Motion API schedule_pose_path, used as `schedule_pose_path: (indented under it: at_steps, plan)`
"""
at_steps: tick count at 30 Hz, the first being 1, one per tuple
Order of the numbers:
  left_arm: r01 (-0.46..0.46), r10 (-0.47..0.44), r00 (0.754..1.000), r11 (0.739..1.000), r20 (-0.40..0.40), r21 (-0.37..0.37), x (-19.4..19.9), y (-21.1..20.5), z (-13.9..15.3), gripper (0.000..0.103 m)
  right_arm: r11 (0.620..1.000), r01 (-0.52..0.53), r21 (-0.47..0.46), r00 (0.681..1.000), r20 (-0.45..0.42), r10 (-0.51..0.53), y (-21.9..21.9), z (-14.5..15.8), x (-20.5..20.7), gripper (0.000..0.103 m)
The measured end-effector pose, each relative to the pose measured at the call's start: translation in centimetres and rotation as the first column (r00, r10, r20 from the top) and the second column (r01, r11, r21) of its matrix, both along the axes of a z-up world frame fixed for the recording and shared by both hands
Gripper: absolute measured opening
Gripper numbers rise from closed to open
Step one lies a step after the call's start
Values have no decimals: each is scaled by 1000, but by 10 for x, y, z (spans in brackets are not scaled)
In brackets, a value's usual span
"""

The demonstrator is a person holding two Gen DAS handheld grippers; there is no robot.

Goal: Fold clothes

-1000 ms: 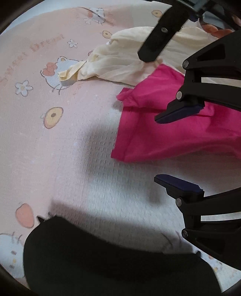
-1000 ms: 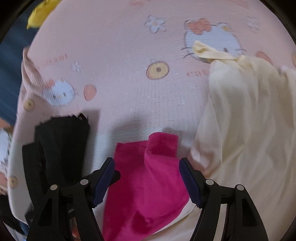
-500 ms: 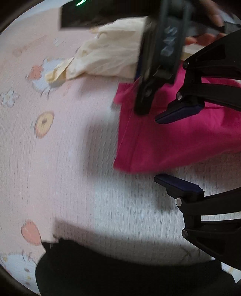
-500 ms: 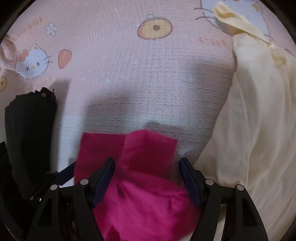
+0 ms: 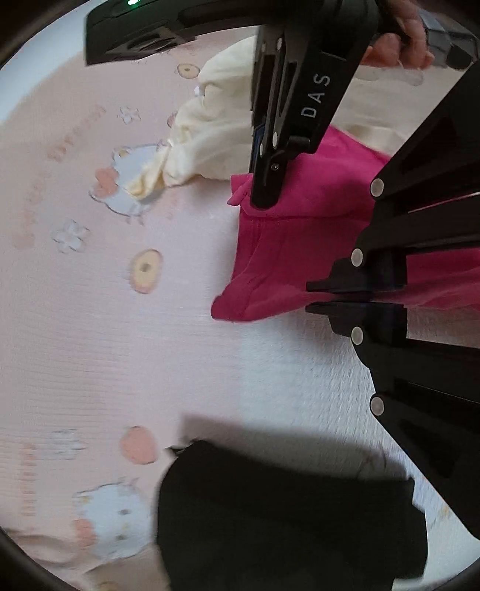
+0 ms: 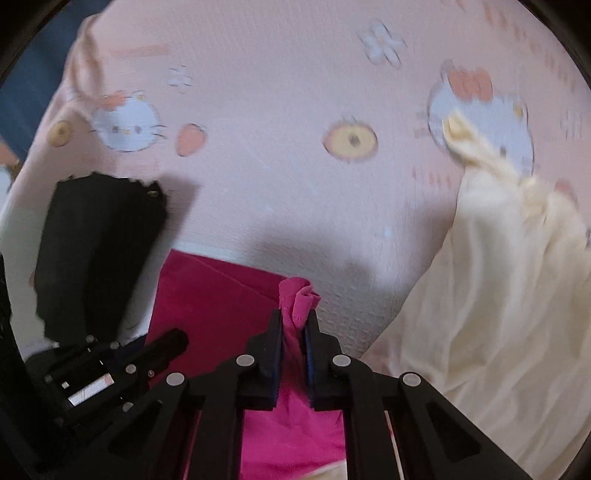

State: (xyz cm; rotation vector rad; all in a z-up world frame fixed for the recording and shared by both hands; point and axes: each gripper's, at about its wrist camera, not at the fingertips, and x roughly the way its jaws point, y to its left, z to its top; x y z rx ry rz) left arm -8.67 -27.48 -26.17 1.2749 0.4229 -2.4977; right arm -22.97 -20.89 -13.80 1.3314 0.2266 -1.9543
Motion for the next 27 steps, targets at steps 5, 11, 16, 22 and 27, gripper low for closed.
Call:
schedule_pose_path:
  at_steps: [5,11,16,22,27]
  plan:
    - [-54,49,997,995,-56,-81,40,-8,29,2,999,-41,-29,996,-75,38,-2,39,17,7]
    - [-141,136,988,987,-71,-74,88,-28,52,2,990,-123,-73,982,-151,111,-21,88,47,7]
    - [-186,185,977,983,-110,4,130,-49,71,2,977,-194,-87,964,-203,174,-51,120,80,7]
    - [-231,229,956,973,-181,11,173,-65,108,2,952,-289,-103,936,-238,259,-86,153,109,7]
    - [-181,197,954,979,-225,90,178,-81,121,2,950,-304,-68,935,-210,284,-104,147,109,11]
